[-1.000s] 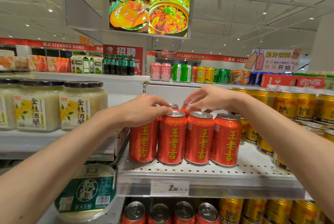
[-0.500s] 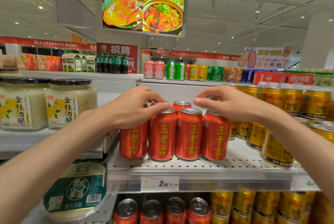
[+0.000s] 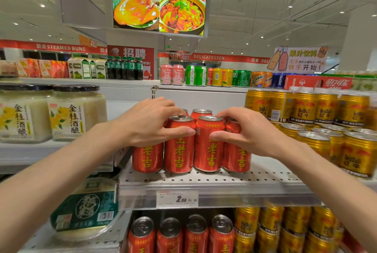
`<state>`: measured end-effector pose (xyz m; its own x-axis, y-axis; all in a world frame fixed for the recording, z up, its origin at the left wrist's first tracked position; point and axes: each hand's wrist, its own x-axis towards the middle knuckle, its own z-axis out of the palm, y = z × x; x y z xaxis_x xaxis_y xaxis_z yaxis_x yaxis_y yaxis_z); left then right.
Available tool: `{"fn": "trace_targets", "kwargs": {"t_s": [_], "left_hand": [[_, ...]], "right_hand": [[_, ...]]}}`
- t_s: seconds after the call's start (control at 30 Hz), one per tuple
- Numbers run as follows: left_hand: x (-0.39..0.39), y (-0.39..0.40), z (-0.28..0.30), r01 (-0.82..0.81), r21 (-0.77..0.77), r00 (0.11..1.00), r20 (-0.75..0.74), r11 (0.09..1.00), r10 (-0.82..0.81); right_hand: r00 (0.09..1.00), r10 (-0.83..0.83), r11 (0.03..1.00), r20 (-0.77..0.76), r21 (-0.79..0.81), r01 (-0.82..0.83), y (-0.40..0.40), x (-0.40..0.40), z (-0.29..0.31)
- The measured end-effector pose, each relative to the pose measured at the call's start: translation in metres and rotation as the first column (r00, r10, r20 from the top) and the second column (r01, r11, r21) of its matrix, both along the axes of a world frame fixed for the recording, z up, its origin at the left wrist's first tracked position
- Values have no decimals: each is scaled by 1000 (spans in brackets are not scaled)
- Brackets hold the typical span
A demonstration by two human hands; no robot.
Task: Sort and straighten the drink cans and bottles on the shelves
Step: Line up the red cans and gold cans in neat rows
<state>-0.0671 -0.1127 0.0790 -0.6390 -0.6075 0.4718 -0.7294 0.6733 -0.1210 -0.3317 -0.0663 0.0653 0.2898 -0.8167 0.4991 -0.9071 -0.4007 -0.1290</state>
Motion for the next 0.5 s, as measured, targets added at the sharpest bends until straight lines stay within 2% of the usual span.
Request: {"fn": "trace_targets", "kwargs": {"t_s": [0.1,0.23,0.4,0.5], "left_hand": [[0,3,1,-12,-6,1000,16,1000,12],[1,10,-5,-20,-94,1000,7,995,20],[6,23,-20,77,-175,982,-156,982,-105],[8,42,-35,178,-197,920,-314,964,-234]], "right_hand": [[1000,-21,1000,-3,-1,21,4,1,-1],[994,-39,999,99,8,39,13,2,-3],[965,-74,996,253,-26,83,38,3,-18],[915,-105,988,390,-67,142,54,3,-38]]}}
